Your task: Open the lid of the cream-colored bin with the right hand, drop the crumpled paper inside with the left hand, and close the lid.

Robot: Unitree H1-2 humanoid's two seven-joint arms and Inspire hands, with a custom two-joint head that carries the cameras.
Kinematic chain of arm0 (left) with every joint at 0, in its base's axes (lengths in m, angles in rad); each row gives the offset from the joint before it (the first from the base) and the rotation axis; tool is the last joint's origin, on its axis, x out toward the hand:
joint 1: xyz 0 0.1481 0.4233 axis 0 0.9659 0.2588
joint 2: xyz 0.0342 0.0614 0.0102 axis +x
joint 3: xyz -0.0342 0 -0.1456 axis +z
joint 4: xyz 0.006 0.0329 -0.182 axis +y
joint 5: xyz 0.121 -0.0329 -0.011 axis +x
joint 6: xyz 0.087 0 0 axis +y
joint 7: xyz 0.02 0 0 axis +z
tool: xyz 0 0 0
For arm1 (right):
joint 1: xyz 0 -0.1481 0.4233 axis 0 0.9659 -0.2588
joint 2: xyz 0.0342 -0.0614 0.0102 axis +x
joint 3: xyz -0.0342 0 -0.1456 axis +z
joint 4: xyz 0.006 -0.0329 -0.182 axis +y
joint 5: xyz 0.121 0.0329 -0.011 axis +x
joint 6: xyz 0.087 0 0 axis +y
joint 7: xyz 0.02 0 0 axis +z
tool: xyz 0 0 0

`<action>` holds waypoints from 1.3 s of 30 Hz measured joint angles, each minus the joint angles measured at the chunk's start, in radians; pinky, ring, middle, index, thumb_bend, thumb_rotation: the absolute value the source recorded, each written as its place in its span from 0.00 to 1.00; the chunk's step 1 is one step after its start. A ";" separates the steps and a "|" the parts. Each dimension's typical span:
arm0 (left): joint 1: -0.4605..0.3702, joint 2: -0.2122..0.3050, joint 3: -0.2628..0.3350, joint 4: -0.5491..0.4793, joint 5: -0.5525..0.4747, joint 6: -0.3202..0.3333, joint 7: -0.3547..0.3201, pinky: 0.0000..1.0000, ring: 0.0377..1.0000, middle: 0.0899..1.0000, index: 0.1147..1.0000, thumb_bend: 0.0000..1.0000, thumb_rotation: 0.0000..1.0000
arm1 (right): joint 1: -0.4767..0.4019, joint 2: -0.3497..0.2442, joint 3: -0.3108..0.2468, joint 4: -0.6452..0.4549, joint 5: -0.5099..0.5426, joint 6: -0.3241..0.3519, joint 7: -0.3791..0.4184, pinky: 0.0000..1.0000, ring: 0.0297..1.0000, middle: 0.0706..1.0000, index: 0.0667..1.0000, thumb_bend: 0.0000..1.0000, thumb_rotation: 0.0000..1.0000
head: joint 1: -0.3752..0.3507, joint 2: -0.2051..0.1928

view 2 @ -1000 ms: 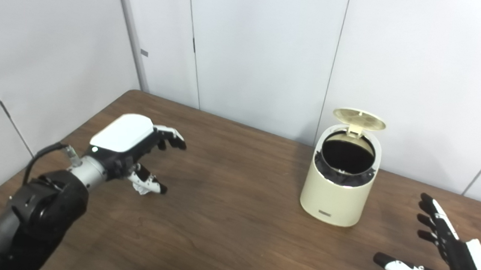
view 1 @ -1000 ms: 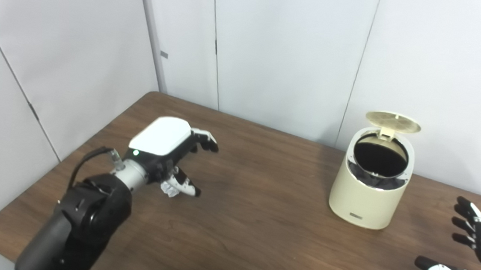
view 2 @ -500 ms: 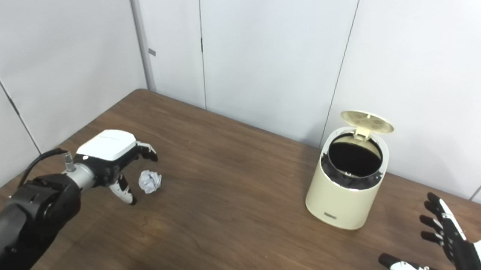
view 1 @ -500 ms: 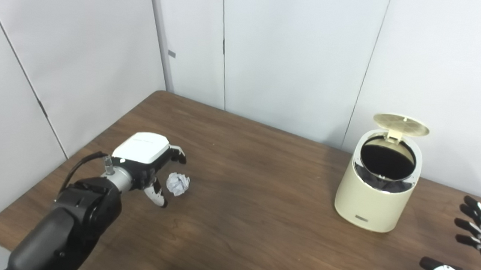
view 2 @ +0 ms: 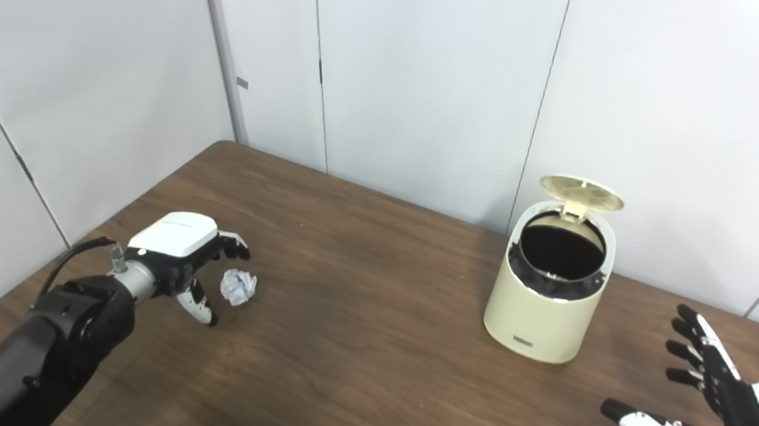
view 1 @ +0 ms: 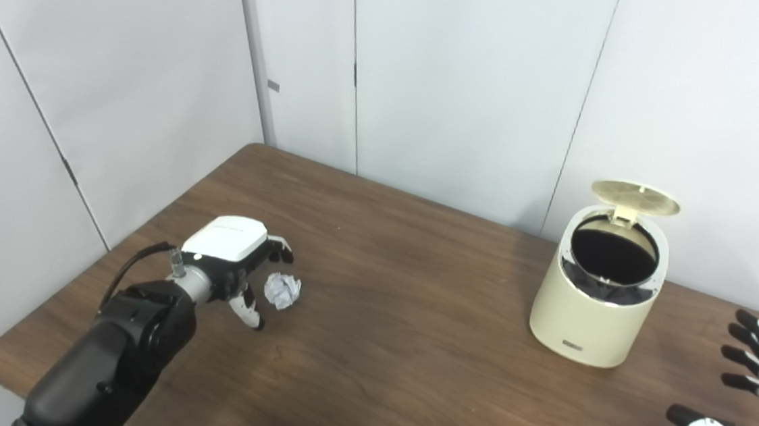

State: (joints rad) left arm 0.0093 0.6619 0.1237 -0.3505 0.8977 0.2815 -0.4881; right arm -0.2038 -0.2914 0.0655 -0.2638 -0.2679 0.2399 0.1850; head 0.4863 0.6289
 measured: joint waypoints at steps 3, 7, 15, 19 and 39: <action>-0.009 -0.004 -0.008 0.010 0.000 -0.010 0.024 0.62 0.69 0.73 0.72 0.89 0.02 | 0.001 0.000 0.000 -0.001 -0.003 0.000 0.000 0.80 0.88 0.92 0.93 0.83 0.35 | 0.000 0.000; -0.022 -0.005 -0.023 0.044 0.000 -0.045 0.079 0.57 0.65 0.70 0.70 0.90 0.03 | 0.005 0.002 0.000 -0.002 -0.010 0.000 -0.001 0.81 0.89 0.92 0.94 0.83 0.35 | 0.002 0.005; -0.030 -0.006 -0.032 0.059 -0.003 -0.067 0.122 0.52 0.63 0.69 0.71 0.88 0.06 | 0.020 0.006 -0.001 -0.015 -0.018 0.018 -0.001 0.72 0.87 0.92 0.94 0.82 0.33 | -0.002 0.011; -0.041 -0.007 -0.041 0.058 -0.009 -0.054 0.103 0.53 0.64 0.70 0.72 0.85 0.05 | 0.024 0.009 -0.001 -0.021 -0.021 0.028 -0.001 0.70 0.86 0.92 0.94 0.83 0.36 | -0.008 0.015; -0.078 0.009 -0.132 0.072 0.041 0.073 -0.015 0.58 0.67 0.70 0.67 0.82 0.00 | 0.045 0.006 -0.014 -0.053 -0.025 0.050 -0.001 0.64 0.85 0.93 0.95 0.81 0.36 | -0.009 0.040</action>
State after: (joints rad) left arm -0.0687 0.6707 -0.0083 -0.2781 0.9392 0.3547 -0.5029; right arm -0.1593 -0.2853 0.0515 -0.3166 -0.2931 0.2901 0.1842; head 0.4771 0.6688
